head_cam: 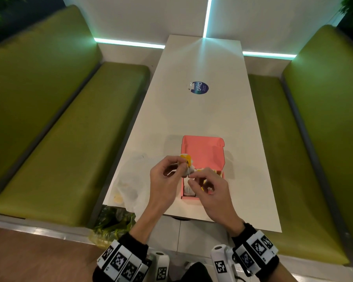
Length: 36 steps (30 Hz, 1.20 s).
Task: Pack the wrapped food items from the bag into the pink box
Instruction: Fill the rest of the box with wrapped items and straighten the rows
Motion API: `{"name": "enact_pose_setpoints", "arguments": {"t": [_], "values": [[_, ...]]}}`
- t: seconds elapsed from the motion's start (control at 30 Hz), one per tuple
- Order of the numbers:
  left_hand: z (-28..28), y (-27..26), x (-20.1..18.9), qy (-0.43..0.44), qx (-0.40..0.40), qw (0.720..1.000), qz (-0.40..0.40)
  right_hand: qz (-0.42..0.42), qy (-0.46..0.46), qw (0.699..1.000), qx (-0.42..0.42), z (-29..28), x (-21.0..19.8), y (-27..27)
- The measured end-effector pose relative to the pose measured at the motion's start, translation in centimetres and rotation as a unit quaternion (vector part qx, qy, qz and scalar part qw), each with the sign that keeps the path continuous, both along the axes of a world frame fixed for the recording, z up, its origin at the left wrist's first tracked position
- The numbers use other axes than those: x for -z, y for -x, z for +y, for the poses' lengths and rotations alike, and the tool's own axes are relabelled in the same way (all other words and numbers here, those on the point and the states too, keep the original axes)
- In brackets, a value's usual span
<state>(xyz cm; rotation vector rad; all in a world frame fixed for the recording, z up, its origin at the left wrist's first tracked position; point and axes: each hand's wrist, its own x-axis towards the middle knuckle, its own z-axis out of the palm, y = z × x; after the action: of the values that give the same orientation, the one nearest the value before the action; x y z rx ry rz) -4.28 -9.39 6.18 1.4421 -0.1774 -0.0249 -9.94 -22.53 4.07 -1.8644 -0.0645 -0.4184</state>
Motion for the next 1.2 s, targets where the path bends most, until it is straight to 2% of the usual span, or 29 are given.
{"name": "enact_pose_setpoints", "arguments": {"t": [0.17,0.23,0.3,0.33,0.4,0.53,0.63,0.77,1.0,1.2], "values": [[0.0,0.0,0.1,0.022,-0.006,1.0,0.011,0.04,0.029,0.999,-0.024,-0.1,0.7,0.7],[0.0,-0.1,0.3,0.017,-0.003,1.0,0.006,0.056,0.104,0.991,-0.064,-0.4,0.8,1.2],[0.0,-0.1,0.5,0.006,0.006,1.0,-0.006,0.04,0.21,0.972,-0.1,-1.0,0.6,1.7],[0.0,-0.1,0.7,0.002,0.012,1.0,-0.012,0.029,0.232,0.966,-0.108,-1.4,0.4,1.8],[0.1,-0.2,1.1,-0.007,0.026,0.999,-0.019,0.018,0.196,0.977,-0.079,-2.2,-0.5,1.6],[0.0,0.2,1.8,-0.019,0.073,0.997,-0.016,0.013,0.114,0.993,0.03,-3.5,-2.4,0.0],[-0.3,0.7,2.2,-0.029,0.111,0.993,-0.014,0.08,0.083,0.993,-0.005,-3.7,-3.3,-0.9],[-0.8,1.2,2.8,-0.041,0.141,0.989,-0.001,0.139,0.139,0.979,-0.056,-4.4,-2.9,-1.5],[-1.9,1.3,4.1,-0.058,0.125,0.99,0.011,0.126,0.186,0.972,-0.072,-6.0,-3.7,-1.5],[-3.6,0.9,5.2,-0.099,0.156,0.983,0.002,0.117,0.264,0.952,-0.107,-7.6,-3.0,-1.6]]}}
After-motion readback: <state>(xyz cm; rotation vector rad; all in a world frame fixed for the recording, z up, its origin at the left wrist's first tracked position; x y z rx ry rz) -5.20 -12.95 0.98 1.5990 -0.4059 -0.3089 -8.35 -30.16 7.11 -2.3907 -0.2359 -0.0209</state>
